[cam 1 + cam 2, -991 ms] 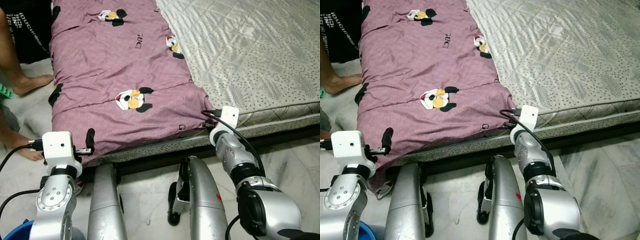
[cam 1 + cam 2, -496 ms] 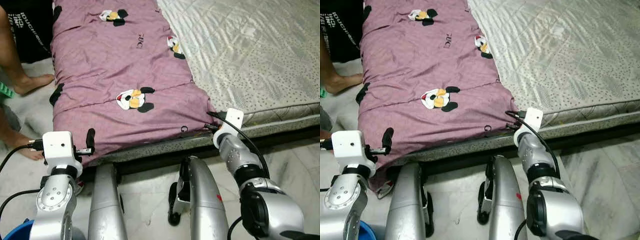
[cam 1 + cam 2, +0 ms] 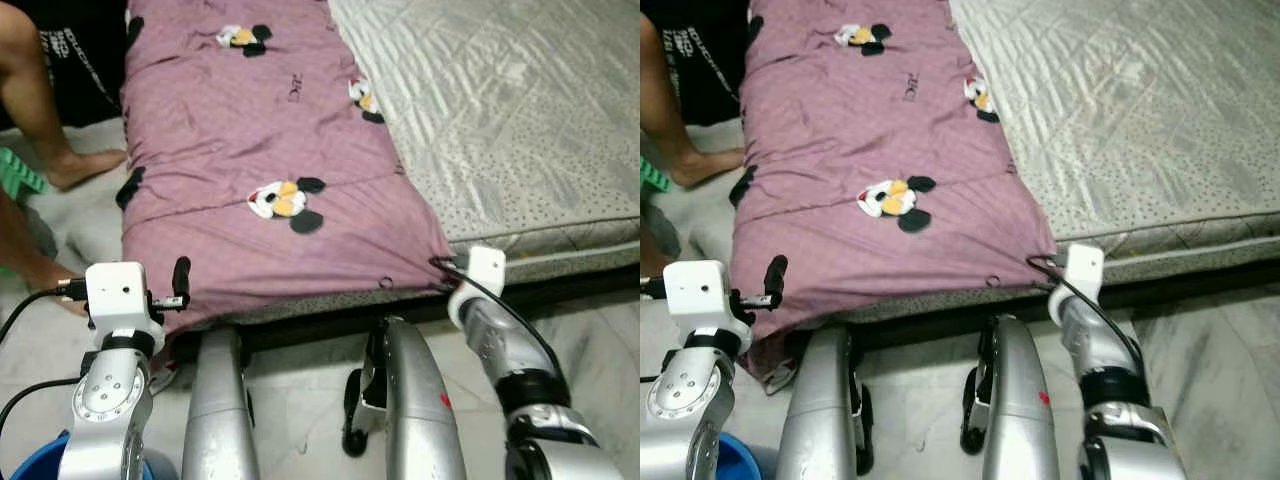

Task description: Clean up the room

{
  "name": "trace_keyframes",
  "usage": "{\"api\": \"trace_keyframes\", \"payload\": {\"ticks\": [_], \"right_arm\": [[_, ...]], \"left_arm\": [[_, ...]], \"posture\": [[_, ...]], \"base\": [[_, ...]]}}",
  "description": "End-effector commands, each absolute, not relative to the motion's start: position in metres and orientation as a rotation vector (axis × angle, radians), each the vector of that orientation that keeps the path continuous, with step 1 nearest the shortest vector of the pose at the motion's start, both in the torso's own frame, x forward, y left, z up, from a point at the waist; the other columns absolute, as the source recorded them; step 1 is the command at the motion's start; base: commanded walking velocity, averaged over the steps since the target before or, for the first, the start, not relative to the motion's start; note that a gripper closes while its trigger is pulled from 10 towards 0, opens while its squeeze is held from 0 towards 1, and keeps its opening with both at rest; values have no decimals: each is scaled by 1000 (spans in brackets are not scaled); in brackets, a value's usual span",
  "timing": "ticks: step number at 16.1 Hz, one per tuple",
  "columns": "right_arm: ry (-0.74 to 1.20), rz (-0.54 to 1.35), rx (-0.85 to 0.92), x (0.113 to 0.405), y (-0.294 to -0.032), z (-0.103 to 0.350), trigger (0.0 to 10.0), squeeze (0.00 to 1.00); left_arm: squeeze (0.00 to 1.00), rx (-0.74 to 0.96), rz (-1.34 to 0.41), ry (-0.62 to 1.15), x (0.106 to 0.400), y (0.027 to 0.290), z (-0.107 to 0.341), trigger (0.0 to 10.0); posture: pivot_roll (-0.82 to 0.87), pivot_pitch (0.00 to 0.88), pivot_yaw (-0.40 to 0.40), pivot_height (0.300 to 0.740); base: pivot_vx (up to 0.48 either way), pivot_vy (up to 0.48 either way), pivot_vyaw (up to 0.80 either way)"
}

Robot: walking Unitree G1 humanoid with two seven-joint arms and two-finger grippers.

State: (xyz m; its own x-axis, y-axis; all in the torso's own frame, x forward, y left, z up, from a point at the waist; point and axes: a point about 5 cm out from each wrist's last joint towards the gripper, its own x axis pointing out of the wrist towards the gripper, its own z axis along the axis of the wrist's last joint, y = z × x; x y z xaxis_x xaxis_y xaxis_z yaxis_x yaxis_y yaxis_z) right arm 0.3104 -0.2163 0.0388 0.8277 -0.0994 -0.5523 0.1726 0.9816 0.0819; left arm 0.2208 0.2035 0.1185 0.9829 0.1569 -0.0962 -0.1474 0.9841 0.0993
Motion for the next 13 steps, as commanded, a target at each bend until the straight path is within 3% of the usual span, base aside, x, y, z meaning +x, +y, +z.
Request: {"api": "trace_keyframes", "payload": {"ticks": [1,5,6,7,13], "right_arm": [[658,-220,97,294,-238,28,0,0],[642,-196,57,297,-235,38,0,0],[598,-177,19,302,-233,46,2784,0],[557,-177,-19,307,-233,52,10000,1000],[373,-271,-235,314,-240,89,10000,1000]], "left_arm": [[0,97,138,121,220,202,115,10000],[0,95,137,126,221,202,115,10000],[0,95,140,129,220,203,114,10000],[0,95,143,131,219,203,114,10000],[0,92,150,141,217,204,113,10000]], "posture": [[84,195,-14,556],[84,198,-21,556],[86,199,-24,556],[86,198,-27,556],[89,202,-29,556]], "base": [[0,0,0],[0,0,0],[0,0,0],[0,0,0],[0,0,0]]}}
